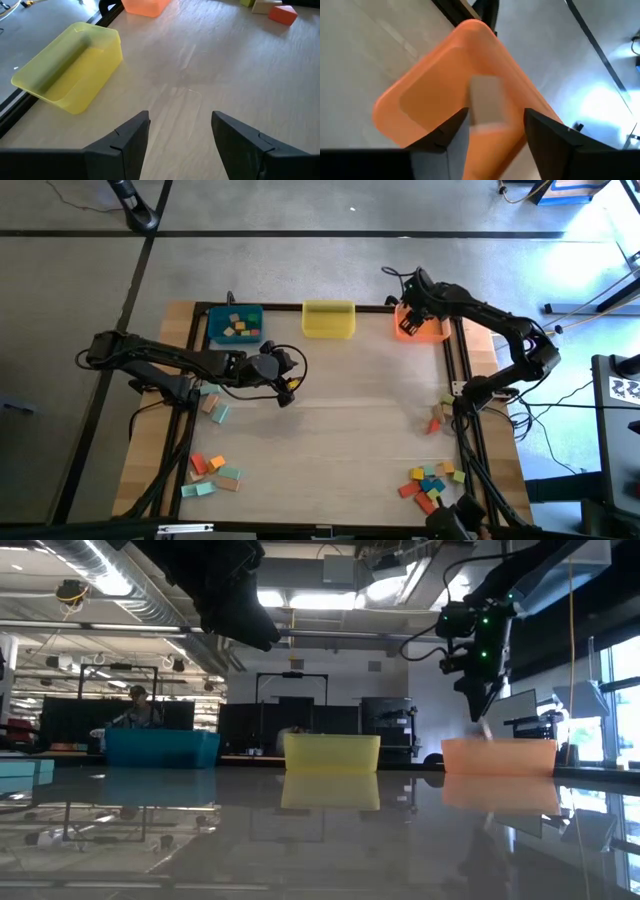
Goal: Sort blocks by size
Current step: Put the brown triangle block into the orange bin, then put the orange triangle block into the orange bin
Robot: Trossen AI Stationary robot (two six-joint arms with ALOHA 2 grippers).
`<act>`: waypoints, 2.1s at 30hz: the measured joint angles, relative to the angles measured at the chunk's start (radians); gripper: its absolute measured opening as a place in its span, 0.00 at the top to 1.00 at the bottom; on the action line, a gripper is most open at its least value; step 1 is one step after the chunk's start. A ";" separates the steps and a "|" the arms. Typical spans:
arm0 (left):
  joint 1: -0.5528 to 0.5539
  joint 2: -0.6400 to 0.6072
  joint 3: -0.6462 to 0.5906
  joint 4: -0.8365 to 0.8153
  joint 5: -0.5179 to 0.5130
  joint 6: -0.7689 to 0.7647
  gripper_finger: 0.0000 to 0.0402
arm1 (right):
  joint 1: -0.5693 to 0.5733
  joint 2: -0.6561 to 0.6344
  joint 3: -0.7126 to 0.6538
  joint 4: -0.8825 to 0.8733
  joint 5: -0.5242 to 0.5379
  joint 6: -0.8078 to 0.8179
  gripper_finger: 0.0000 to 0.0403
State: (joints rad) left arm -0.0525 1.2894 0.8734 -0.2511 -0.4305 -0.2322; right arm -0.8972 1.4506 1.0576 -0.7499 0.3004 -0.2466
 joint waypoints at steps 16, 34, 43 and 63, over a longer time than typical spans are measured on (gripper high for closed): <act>0.000 0.000 0.000 0.000 0.000 0.000 0.49 | 0.202 -0.051 0.018 -0.248 -0.006 0.050 0.42; 0.000 0.000 0.000 0.000 0.000 0.001 0.49 | 0.719 -0.095 -0.023 -0.566 -0.102 0.397 0.47; 0.000 0.000 0.000 0.000 0.000 0.003 0.49 | 0.974 -0.094 -0.120 -0.589 -0.165 0.549 0.47; 0.000 0.000 0.000 0.009 0.000 0.000 0.49 | 1.345 -0.094 -0.141 -0.522 -0.240 0.821 0.46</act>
State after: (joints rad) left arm -0.0528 1.2893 0.8730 -0.2420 -0.4304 -0.2317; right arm 0.4480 1.3563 0.9165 -1.2717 0.0601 0.5740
